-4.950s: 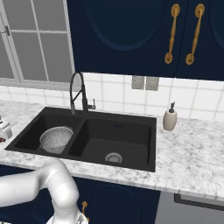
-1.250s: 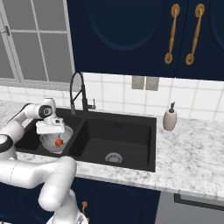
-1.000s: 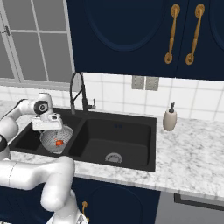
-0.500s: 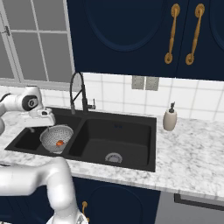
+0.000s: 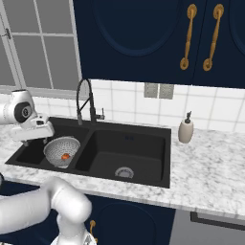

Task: Put the colander in the sink, put the apple in the colander, and turn on the sink faucet and pour water over the colander.

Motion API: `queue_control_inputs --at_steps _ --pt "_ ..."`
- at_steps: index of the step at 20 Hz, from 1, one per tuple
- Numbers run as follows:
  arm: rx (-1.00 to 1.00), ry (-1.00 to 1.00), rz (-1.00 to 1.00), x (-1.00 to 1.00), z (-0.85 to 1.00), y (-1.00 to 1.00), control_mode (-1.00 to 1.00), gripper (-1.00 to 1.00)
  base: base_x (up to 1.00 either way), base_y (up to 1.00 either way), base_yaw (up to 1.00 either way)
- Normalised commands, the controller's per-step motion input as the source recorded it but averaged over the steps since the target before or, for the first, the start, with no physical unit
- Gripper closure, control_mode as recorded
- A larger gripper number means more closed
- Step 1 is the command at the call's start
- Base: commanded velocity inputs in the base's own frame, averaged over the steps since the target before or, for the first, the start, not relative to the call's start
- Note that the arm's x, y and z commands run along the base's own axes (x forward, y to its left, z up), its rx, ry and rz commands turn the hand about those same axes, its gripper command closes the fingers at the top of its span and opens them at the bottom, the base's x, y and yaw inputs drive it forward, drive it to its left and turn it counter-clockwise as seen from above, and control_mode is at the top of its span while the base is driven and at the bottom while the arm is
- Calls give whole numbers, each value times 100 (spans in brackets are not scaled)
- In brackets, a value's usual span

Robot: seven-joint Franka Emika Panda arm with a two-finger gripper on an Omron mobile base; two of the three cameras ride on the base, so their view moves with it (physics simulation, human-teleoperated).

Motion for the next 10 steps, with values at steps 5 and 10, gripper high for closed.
queue_control_inputs --at_steps 5,10 --pt "0 0 0 -50 43 -54 -100 -100 0 0 0" --pt "0 -5 -10 -18 64 -36 -100 -100 0 0 0"
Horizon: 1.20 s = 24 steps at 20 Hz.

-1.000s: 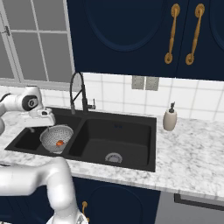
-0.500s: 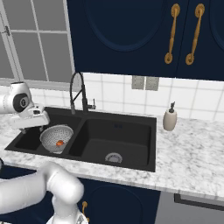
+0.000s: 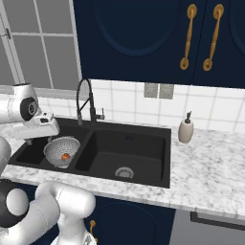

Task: Put the colander in the sink, put the apple in the colander, and turn on the sink faucet and pour water over the colander.

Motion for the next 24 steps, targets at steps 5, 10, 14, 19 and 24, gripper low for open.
queue_control_inputs --at_steps 5,10,14,19,24 --pt "-12 -25 -20 0 42 -33 -100 -100 0 0 0" --pt "-9 -47 -16 2 32 -28 -100 -100 0 0 0" --pt "-1 -25 -20 15 38 -35 -100 -100 0 0 0" --pt "0 -4 -20 38 27 -23 -100 -100 0 0 0" --pt "0 -12 -7 53 4 -18 -100 -100 0 0 0"
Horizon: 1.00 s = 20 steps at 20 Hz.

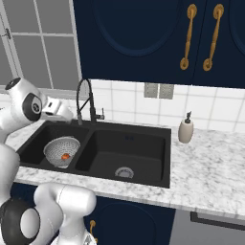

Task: Put the colander in the sink, put the apple in the colander, and turn on the sink faucet and pour water over the colander.

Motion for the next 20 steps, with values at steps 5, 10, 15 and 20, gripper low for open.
queue_control_inputs --at_steps 5,10,15,20 --pt "0 -8 0 58 0 -8 -100 -100 0 0 0" --pt "4 0 0 69 0 0 -100 -100 0 0 0" --pt "5 0 0 63 -1 7 -100 -100 0 0 0" --pt "0 0 0 54 -8 0 -100 -100 0 0 0"
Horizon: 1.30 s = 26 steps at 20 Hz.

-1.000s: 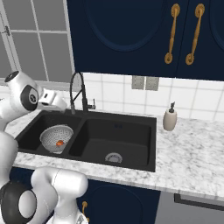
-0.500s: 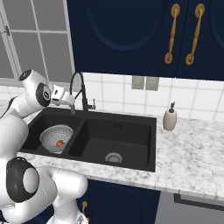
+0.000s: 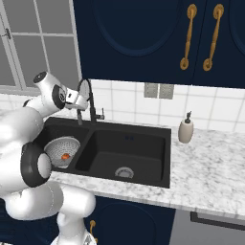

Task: Put the colander in the sink, put the apple in the colander, and turn on the sink faucet and pour water over the colander.

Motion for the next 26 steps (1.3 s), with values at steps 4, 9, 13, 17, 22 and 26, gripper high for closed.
queue_control_inputs --at_steps 4,9,13,17,22,26 --pt "2 0 0 49 -12 1 -100 -100 0 0 0" --pt "8 0 0 37 -18 20 -100 -100 0 0 0" --pt "8 0 0 41 -14 12 -100 -100 0 0 0" --pt "5 0 0 44 -19 0 -100 -100 0 0 0" --pt "3 0 0 47 -24 4 -100 -100 0 0 0" --pt "1 1 0 51 -22 1 -100 -100 0 0 0"
